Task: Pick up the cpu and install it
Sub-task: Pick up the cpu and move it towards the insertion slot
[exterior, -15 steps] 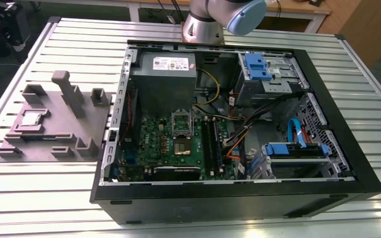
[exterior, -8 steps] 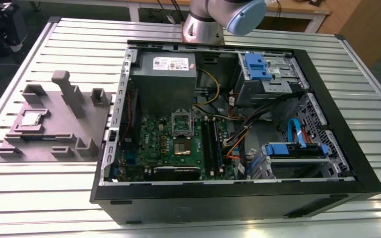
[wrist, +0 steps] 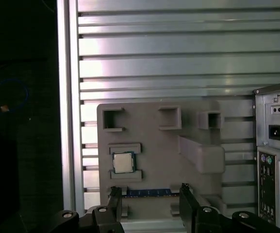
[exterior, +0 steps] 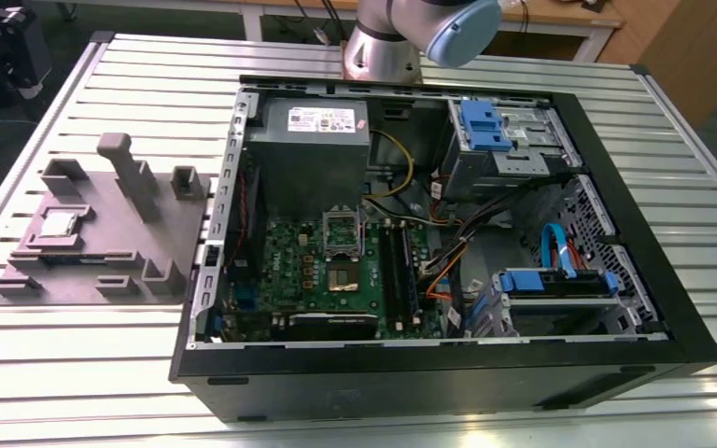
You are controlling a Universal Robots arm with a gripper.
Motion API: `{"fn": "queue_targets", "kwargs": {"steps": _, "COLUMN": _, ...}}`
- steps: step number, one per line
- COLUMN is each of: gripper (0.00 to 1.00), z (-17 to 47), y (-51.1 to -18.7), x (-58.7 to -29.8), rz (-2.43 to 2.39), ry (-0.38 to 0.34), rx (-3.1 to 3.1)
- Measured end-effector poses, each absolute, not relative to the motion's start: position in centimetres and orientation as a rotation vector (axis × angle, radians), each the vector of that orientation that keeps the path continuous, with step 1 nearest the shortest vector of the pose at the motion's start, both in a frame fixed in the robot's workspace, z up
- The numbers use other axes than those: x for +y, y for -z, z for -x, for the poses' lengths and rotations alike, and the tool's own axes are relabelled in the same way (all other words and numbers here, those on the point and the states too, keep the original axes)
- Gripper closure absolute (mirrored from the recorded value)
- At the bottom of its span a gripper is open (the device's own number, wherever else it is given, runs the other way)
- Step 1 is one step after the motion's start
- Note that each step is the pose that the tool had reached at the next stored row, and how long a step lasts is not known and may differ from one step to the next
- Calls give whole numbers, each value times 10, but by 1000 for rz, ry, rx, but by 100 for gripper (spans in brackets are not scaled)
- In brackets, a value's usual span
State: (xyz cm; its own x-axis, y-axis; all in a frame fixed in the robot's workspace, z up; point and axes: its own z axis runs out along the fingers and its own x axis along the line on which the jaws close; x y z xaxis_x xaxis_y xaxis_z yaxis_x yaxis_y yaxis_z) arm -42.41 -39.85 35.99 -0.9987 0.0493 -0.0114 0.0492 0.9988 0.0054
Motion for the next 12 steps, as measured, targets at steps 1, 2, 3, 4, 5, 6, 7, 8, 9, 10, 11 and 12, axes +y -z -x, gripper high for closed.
{"fn": "queue_targets", "kwargs": {"steps": 1, "gripper": 41, "z": 425, "y": -359, "x": -399, "rz": -77, "ry": -8, "rx": 3129}}
{"fn": "queue_targets", "kwargs": {"steps": 2, "gripper": 41, "z": 425, "y": -359, "x": -399, "rz": -77, "ry": -8, "rx": 3129}}
{"fn": "queue_targets", "kwargs": {"steps": 3, "gripper": 41, "z": 426, "y": -358, "x": -399, "rz": -76, "ry": -8, "rx": 3129}}
{"fn": "queue_targets", "kwargs": {"steps": 4, "gripper": 41, "z": 426, "y": -357, "x": -399, "rz": -75, "ry": -8, "rx": 3129}}
{"fn": "queue_targets", "kwargs": {"steps": 5, "gripper": 41, "z": 426, "y": -356, "x": -400, "rz": -75, "ry": -8, "rx": 3129}}
{"fn": "queue_targets", "kwargs": {"steps": 6, "gripper": 41, "z": 426, "y": -355, "x": -400, "rz": -74, "ry": -8, "rx": 3129}}
{"fn": "queue_targets", "kwargs": {"steps": 7, "gripper": 41, "z": 427, "y": -353, "x": -400, "rz": -74, "ry": -8, "rx": 3129}}
{"fn": "queue_targets", "kwargs": {"steps": 8, "gripper": 41, "z": 427, "y": -351, "x": -400, "rz": -74, "ry": -8, "rx": 3129}}
{"fn": "queue_targets", "kwargs": {"steps": 9, "gripper": 41, "z": 427, "y": -350, "x": -400, "rz": -74, "ry": -8, "rx": 3129}}
{"fn": "queue_targets", "kwargs": {"steps": 10, "gripper": 41, "z": 427, "y": -348, "x": -400, "rz": -74, "ry": -8, "rx": 3129}}
{"fn": "queue_targets", "kwargs": {"steps": 11, "gripper": 41, "z": 427, "y": -347, "x": -400, "rz": -74, "ry": -8, "rx": 3129}}
{"fn": "queue_targets", "kwargs": {"steps": 12, "gripper": 41, "z": 427, "y": -347, "x": -400, "rz": -74, "ry": -8, "rx": 3129}}
